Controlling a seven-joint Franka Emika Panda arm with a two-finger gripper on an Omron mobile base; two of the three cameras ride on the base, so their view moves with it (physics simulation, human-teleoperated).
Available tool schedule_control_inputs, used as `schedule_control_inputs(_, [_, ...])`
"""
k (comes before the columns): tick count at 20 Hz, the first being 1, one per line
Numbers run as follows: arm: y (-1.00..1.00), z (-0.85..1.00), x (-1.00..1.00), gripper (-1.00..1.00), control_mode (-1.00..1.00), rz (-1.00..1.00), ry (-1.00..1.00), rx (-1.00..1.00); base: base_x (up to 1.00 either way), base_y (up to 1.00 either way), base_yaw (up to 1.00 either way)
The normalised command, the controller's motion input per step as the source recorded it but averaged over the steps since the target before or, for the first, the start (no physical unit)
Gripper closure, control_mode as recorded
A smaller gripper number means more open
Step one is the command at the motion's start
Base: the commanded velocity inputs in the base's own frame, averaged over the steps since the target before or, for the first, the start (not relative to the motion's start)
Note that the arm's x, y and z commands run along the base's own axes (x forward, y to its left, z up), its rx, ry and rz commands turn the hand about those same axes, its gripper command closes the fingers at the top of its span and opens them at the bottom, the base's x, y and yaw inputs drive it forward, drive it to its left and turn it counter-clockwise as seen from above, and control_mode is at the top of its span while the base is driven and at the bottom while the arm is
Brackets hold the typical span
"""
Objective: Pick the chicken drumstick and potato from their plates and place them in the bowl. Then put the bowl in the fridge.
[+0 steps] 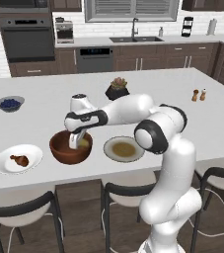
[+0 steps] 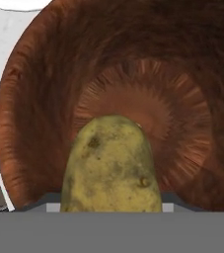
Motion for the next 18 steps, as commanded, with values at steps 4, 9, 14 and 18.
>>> schedule_control_inputs(4, [0.01, -0.28, 0.25, 1.0, -1.0, 0.0, 0.0, 0.0, 0.0, 0.0, 0.0])
schedule_control_inputs(9, [0.17, -0.27, 0.32, -1.0, -1.0, 0.0, 0.0, -0.02, 0.0, 0.0, 0.0])
schedule_control_inputs(14, [0.06, -0.11, 0.18, -1.0, -1.0, 0.0, 0.0, 0.0, 0.0, 0.0, 0.0])
schedule_control_inputs(18, [0.0, 0.0, -0.04, -1.0, -1.0, 0.0, -0.05, 0.0, 0.0, 0.0, 0.0])
